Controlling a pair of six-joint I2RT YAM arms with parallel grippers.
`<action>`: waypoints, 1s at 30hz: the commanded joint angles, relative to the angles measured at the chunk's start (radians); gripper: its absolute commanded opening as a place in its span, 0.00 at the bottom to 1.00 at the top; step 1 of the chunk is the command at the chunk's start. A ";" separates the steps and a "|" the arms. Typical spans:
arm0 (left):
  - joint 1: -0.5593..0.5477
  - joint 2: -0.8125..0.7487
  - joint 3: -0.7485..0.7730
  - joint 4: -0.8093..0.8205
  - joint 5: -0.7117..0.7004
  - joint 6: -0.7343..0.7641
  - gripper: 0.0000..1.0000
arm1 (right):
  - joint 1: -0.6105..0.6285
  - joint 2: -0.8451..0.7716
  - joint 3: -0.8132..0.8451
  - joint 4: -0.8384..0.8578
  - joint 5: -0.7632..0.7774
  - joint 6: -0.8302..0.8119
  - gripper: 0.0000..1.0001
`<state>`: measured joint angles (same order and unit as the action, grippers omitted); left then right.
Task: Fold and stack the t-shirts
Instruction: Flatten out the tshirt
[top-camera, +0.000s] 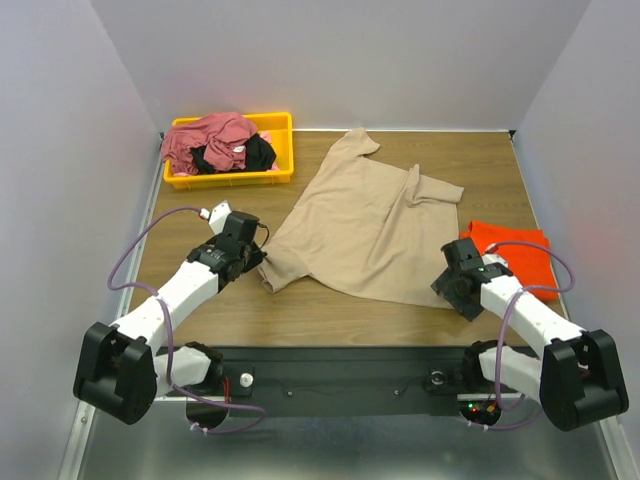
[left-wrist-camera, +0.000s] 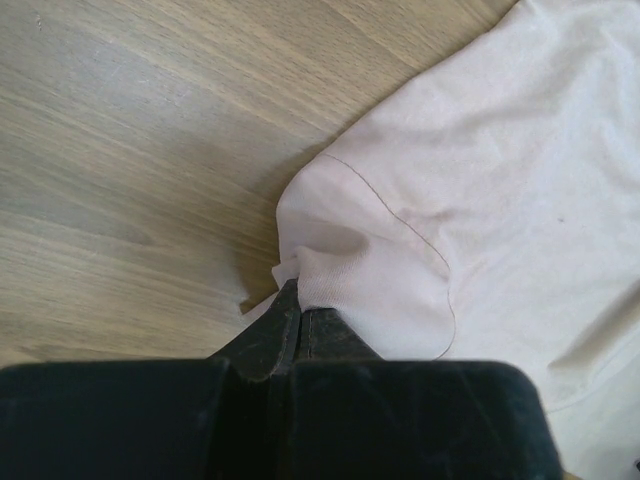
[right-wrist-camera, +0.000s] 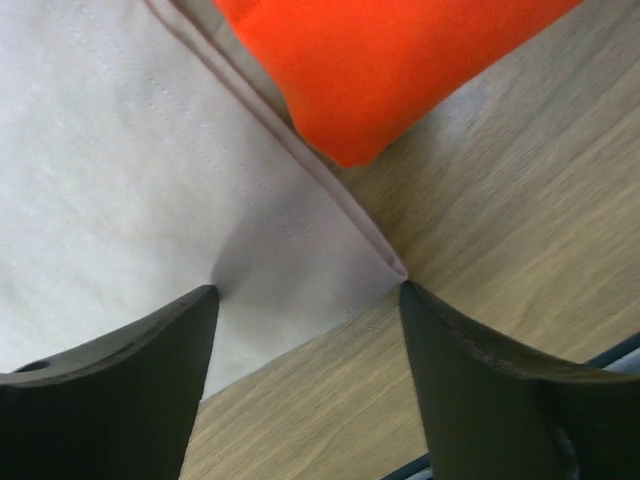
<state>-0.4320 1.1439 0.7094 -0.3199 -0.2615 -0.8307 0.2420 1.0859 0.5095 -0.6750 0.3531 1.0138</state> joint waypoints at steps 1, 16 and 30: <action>0.003 -0.016 -0.001 0.001 -0.012 0.010 0.00 | -0.004 0.066 -0.025 0.081 0.037 0.025 0.72; 0.003 -0.172 0.099 -0.051 -0.022 0.007 0.00 | -0.004 -0.054 0.127 0.186 0.050 -0.174 0.00; -0.001 -0.475 0.625 -0.074 -0.012 0.114 0.00 | -0.004 -0.343 0.794 -0.069 -0.045 -0.354 0.00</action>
<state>-0.4320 0.7189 1.1793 -0.4225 -0.2584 -0.7826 0.2420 0.8017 1.1286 -0.6765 0.3180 0.7273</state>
